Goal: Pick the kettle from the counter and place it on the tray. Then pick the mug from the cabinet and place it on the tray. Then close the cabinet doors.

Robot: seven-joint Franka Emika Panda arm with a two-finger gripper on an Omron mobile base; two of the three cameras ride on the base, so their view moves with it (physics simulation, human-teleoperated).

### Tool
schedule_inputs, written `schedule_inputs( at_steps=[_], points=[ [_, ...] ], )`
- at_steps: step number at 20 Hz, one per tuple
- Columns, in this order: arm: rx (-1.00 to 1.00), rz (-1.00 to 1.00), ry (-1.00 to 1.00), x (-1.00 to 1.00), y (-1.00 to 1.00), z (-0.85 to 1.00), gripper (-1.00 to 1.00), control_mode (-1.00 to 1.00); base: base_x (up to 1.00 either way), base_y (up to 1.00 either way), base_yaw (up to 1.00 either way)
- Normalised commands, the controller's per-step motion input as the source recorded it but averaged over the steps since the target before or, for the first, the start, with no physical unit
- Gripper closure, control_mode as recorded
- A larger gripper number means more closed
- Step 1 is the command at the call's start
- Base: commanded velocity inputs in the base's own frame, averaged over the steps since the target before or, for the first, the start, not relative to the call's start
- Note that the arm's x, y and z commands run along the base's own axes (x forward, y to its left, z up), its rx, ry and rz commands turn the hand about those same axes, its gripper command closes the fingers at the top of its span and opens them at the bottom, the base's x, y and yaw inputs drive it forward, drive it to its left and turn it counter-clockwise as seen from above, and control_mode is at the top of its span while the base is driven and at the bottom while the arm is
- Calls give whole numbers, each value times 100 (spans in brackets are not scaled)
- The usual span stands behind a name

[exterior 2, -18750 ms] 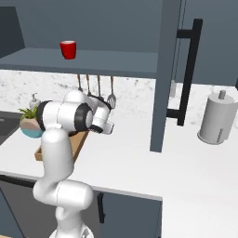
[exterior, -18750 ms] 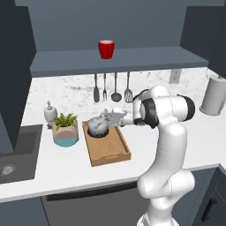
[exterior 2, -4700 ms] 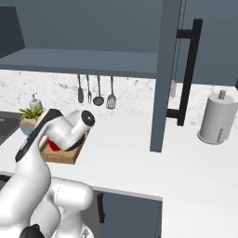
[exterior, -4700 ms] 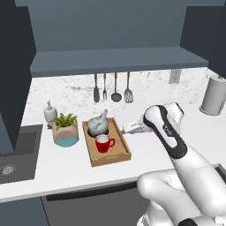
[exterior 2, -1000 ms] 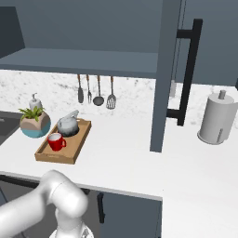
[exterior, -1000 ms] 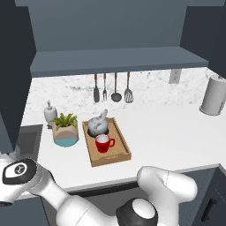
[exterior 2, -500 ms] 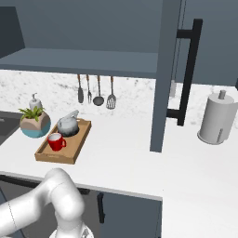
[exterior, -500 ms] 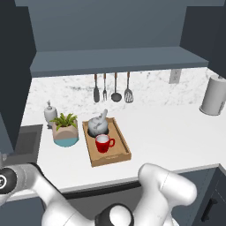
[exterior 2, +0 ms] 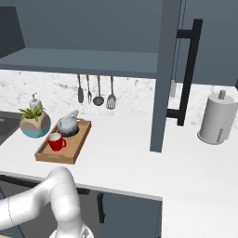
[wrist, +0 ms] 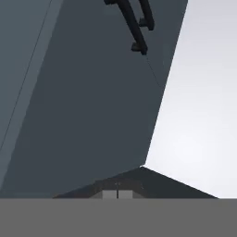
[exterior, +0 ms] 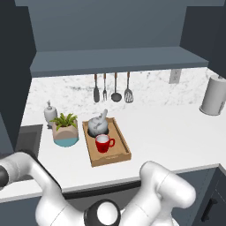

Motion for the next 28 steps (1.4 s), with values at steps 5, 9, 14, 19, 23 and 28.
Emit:
schedule_inputs(
  at_steps=[5, 9, 14, 19, 23, 28],
  points=[
    [7, -5, -22, -31, -14, 41, 100, -100, 0, 0, 0],
    [21, -1, -19, -55, -43, 47, 100, -100, 0, 0, 0],
    [28, 0, -18, -57, -65, 30, 100, -100, 0, 0, 0],
    [25, 1, -2, -31, -91, 30, 100, -100, 0, 0, 0],
    [15, 8, 6, -10, -99, 28, 100, -100, 0, 0, 0],
    [12, 15, 13, 0, -98, 15, 100, -100, 0, 0, 0]
  ],
)
